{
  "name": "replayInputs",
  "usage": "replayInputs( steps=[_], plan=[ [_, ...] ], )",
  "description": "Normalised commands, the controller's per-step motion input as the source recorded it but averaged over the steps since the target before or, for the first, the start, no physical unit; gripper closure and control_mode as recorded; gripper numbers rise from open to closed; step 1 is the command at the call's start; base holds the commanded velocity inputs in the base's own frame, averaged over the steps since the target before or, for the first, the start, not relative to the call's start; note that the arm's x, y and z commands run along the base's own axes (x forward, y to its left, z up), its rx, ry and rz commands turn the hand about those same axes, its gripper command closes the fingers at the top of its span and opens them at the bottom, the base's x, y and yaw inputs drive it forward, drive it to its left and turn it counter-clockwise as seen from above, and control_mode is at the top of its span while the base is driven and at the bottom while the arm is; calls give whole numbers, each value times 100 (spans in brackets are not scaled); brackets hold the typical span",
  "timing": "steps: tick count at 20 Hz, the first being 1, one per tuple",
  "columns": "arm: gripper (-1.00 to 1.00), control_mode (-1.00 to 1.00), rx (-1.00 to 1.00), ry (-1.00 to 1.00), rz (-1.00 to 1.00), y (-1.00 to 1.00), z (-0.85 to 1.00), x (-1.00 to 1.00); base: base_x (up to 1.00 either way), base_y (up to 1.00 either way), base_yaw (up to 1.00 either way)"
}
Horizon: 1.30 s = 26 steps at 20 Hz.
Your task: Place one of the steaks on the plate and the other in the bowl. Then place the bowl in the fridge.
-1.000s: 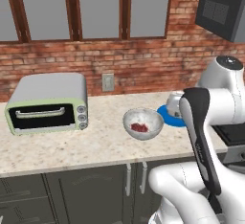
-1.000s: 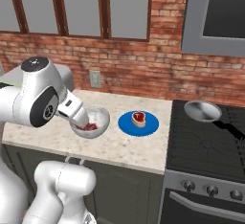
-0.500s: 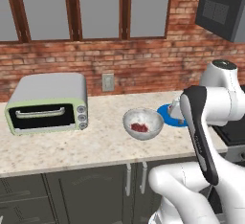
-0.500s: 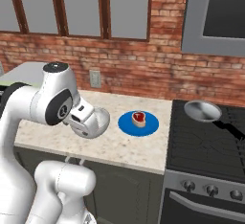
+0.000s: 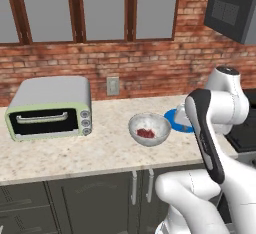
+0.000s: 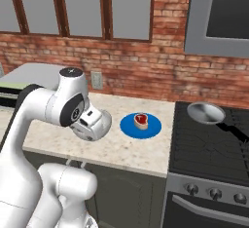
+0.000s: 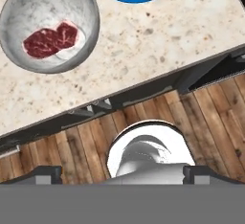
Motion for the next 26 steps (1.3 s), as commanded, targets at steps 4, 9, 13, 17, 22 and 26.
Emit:
replayInputs(
  steps=[4, 9, 13, 17, 22, 26],
  plan=[
    [-100, -100, 6, 0, -7, 0, -35, 40, 0, 0, 0],
    [-100, -100, 0, 0, -6, 0, -17, 44, 0, 0, 0],
    [-100, -100, 0, 1, -5, 0, -15, 44, 0, 0, 0],
    [-100, -100, 0, 0, -2, 0, -21, 25, 0, 0, 0],
    [-100, -100, 0, 1, -2, 5, -30, 19, 0, 0, 0],
    [-100, -100, 0, 0, -2, 8, -28, 18, 0, 0, 0]
  ],
)
